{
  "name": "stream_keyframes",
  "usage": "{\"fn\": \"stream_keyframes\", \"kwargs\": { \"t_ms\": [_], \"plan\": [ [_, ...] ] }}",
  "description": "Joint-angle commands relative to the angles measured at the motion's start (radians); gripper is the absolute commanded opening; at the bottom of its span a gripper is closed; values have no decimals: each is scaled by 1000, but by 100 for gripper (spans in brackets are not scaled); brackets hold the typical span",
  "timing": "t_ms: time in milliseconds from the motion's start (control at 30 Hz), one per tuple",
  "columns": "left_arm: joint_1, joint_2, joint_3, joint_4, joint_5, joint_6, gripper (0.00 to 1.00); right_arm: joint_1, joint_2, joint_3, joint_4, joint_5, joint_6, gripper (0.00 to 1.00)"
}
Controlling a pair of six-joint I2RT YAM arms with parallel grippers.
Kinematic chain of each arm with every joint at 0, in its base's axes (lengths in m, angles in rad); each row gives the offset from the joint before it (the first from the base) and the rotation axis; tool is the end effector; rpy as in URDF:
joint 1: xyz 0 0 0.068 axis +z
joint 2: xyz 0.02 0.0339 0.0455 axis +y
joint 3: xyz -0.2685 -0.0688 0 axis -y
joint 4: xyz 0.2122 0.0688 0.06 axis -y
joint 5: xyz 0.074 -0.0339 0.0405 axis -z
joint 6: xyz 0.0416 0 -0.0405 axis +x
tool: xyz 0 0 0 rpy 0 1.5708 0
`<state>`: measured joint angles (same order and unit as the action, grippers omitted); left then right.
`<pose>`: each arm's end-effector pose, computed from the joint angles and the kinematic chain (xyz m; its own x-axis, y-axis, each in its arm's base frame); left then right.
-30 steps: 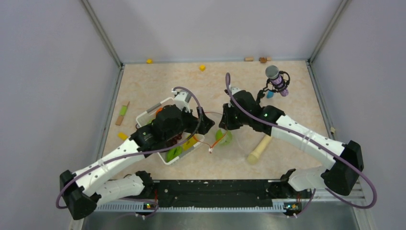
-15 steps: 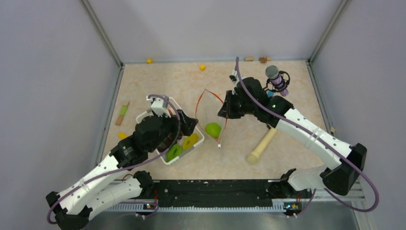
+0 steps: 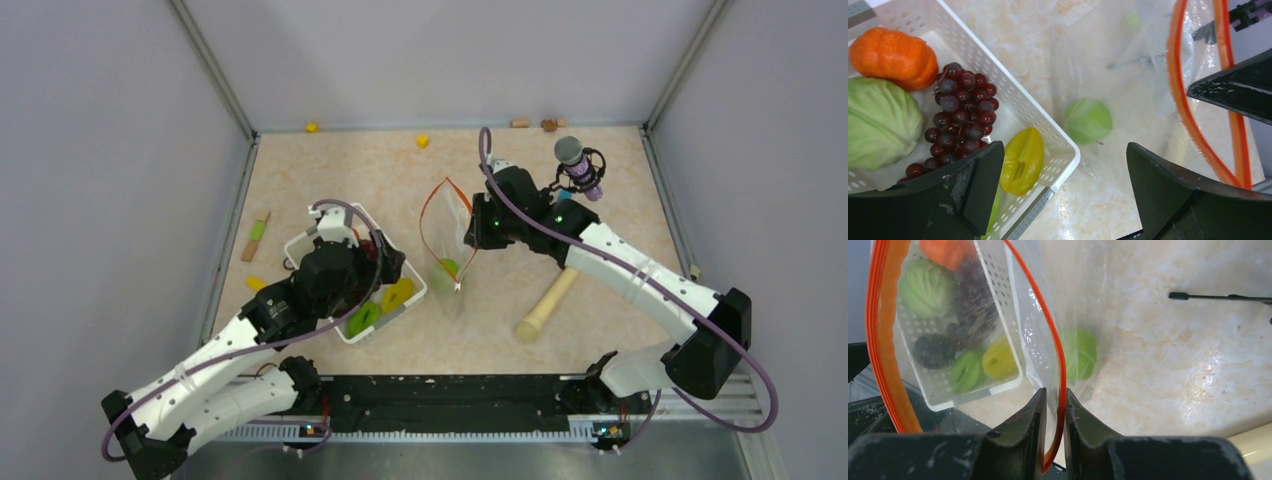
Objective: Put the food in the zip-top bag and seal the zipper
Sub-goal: Pick up the fake fruit from the bin.
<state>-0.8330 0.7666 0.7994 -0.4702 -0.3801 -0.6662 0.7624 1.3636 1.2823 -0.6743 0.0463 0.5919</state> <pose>0.1048 -0.0923 0.3190 -0.5089 -0.2933 -0.8093 0.1864 0.8803 -0.4363 0.1931 0.1818 0.3396 -0.7829 0.0230 -0.6217 -0.2756 0.8831 0.3798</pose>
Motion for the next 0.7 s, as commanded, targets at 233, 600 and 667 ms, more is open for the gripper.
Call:
{"fn": "stream_keyframes", "kwargs": {
  "t_ms": [233,600,667],
  "plan": [
    [0,-6,-21,-75,-124,-64,97,-6,-41,28,36,4,-124,25],
    [12,14,-46,-123,-213,-101,97,-6,-76,62,53,-63,-163,11],
    [28,25,-54,-132,-212,-117,97,-6,-77,69,53,-81,-169,0]
  ]
}}
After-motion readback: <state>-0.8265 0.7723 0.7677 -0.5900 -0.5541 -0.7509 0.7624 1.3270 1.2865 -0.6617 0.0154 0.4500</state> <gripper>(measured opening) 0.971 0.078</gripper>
